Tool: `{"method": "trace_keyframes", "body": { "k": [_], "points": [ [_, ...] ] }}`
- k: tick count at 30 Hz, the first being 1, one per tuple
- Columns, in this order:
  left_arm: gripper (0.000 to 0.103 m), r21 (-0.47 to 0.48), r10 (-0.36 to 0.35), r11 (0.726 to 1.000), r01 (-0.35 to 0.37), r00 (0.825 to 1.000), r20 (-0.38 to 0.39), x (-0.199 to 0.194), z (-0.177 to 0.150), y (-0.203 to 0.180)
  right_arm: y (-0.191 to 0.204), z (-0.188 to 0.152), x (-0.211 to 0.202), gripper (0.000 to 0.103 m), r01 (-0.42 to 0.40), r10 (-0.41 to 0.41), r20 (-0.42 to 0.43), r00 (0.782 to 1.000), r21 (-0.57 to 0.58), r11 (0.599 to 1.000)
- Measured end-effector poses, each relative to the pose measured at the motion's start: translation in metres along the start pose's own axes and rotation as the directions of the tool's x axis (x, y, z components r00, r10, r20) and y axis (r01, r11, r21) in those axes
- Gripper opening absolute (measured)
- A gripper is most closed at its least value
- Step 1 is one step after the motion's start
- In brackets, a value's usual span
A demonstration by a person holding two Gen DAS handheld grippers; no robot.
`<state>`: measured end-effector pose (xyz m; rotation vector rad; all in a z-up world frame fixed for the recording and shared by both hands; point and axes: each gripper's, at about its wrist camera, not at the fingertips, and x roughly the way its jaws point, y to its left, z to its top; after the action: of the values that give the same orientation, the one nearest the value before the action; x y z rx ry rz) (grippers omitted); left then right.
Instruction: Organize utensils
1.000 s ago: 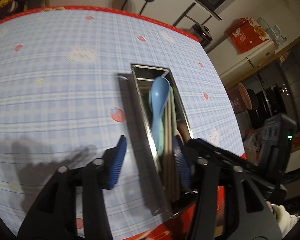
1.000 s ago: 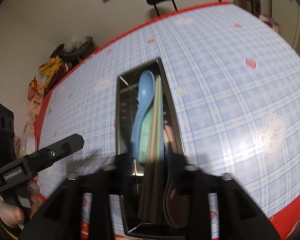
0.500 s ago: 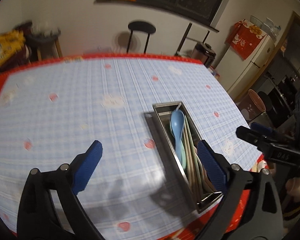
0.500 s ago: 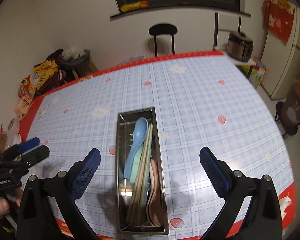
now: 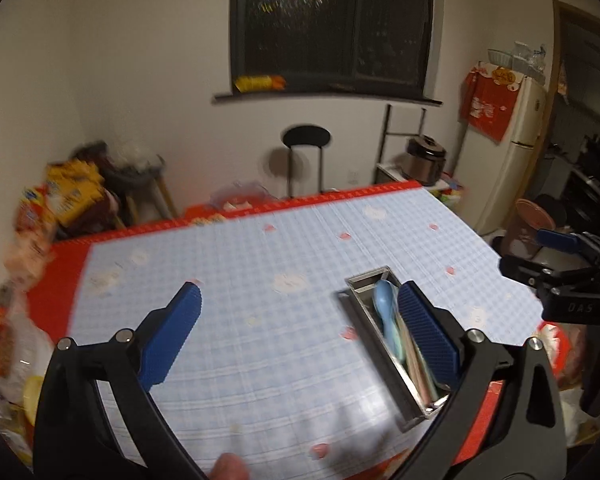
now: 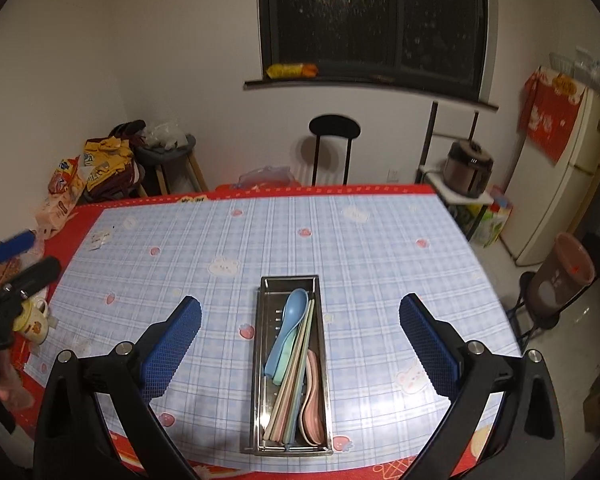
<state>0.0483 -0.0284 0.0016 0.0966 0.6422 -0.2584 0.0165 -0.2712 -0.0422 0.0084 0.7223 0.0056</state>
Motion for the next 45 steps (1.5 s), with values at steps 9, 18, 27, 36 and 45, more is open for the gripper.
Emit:
{"method": "trace_keyframes", "body": {
  "k": [9, 18, 27, 36, 45],
  "points": [
    [0.097, 0.0, 0.014, 1.0, -0.014, 0.999, 0.034, -0.041, -0.003, -0.001, 0.009, -0.006, -0.032, 0.097, 0.03, -0.03, 0.017, 0.999, 0.009, 1.0],
    [0.097, -0.037, 0.012, 0.999, -0.011, 1.0, 0.026, -0.047, -0.017, 0.001, 0.024, -0.008, -0.046, 0.097, 0.146, -0.143, 0.058, 0.988, -0.054, 0.988],
    [0.097, -0.029, 0.024, 0.999, -0.024, 1.0, 0.014, -0.043, -0.019, -0.004, 0.026, -0.009, -0.047, 0.097, 0.183, -0.18, 0.049, 0.982, -0.062, 0.981],
    [0.097, -0.029, 0.03, 0.999, -0.029, 1.0, 0.005, -0.042, -0.021, -0.003, 0.026, -0.009, -0.05, 0.097, 0.192, -0.189, 0.05, 0.981, -0.061, 0.98],
    [0.097, -0.035, 0.034, 0.999, -0.034, 0.999, -0.005, -0.042, -0.022, -0.001, 0.027, -0.01, -0.05, 0.097, 0.192, -0.189, 0.048, 0.981, -0.061, 0.979]
  ]
}}
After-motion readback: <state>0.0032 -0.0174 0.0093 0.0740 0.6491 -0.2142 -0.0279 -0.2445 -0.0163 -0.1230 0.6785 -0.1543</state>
